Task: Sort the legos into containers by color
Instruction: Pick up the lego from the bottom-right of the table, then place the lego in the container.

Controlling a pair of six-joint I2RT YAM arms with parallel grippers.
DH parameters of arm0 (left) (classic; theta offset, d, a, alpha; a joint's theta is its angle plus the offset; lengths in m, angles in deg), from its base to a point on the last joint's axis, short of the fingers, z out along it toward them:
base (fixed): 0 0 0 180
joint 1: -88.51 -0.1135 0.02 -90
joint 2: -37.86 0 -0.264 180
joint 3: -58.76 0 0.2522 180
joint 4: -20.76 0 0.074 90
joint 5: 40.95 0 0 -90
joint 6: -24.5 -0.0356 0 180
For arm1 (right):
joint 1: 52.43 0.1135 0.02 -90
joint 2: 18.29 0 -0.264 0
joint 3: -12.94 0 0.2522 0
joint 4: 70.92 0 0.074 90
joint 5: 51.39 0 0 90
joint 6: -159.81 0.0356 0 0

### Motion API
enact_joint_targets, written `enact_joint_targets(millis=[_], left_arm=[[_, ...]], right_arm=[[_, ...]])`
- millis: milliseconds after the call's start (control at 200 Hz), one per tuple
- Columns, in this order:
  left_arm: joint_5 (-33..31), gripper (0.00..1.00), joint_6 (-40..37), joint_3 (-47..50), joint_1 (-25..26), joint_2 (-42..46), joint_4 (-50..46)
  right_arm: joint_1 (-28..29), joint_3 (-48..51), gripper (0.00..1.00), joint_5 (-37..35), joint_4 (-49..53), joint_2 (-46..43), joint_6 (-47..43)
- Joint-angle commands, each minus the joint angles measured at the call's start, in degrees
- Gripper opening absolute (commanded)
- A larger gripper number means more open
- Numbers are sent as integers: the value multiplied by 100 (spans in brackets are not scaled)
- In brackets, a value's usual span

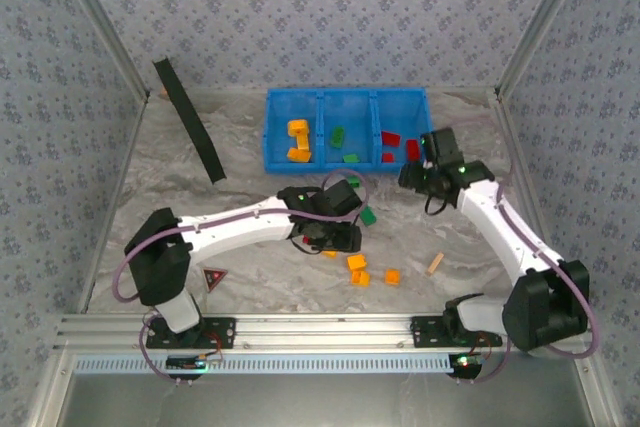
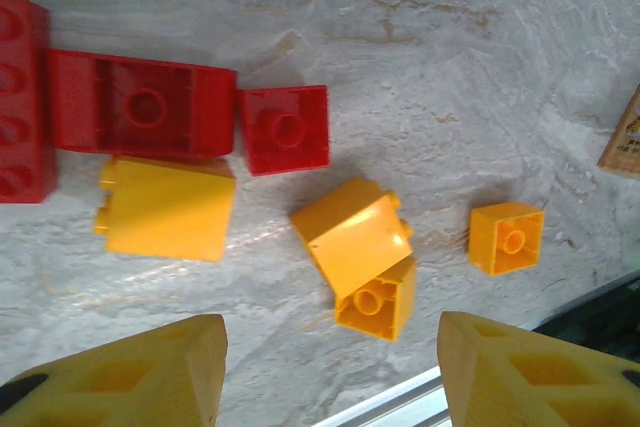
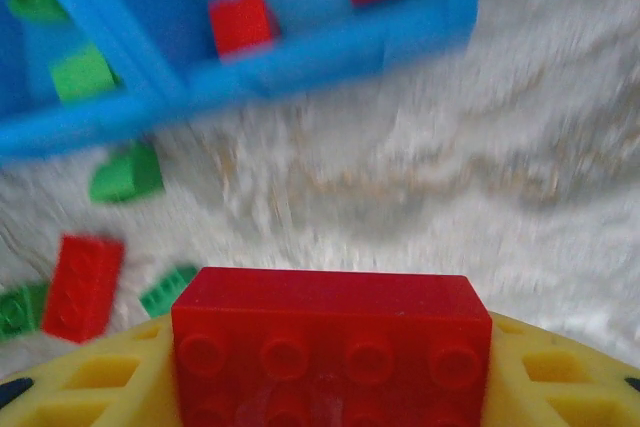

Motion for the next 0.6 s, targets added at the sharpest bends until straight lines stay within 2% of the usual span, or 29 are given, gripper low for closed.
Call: enact_joint_targets(millis=[0,255,595], left_arm=[[174,58,613,-344,139,-432,-98],[75,58,1085,-689,516,-1010,-199],[-248,62,1363,-1013,557,-1448,-461]], right_arm=[[-198,-682,39,124,-138,522,-569],[-509,-2130,39,172,-408,1989,-945],[-615,-3474,39,265,-353,3666,-1340]])
